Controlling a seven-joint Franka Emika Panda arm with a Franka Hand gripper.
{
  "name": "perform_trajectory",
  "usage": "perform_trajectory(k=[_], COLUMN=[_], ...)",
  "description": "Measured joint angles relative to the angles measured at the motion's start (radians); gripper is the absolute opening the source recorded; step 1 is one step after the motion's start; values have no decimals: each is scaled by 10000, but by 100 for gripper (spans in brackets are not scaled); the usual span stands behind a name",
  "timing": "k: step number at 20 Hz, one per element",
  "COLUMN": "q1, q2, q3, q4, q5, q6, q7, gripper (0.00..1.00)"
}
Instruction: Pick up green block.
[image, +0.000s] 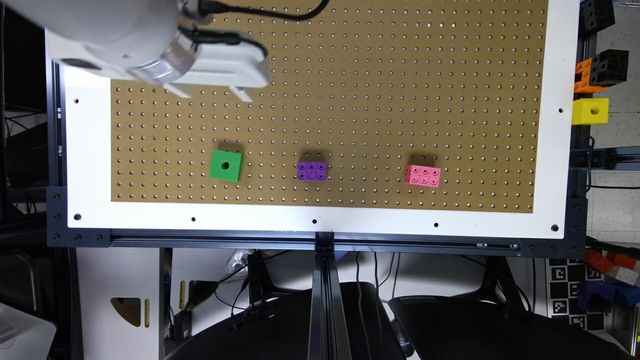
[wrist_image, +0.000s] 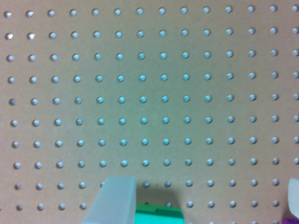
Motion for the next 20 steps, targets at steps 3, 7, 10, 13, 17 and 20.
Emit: perform_trajectory(k=[3,7,10,13,17,20], q1=[-209,-277,-289,-278,-274,-273], q2=[593,1104,1327,1615,2033,2135], q3=[-1,-1,1,32,116,134], q4=[645,1254,1579,1978,2484,2573], q5=[-4,-32,-41,-41,-41,-41], q6=[-8,-41,-54,-64,-122,-142], q7=[-199,-221,-222,-222,-222,-222], gripper=[100,100,100,100,100,100])
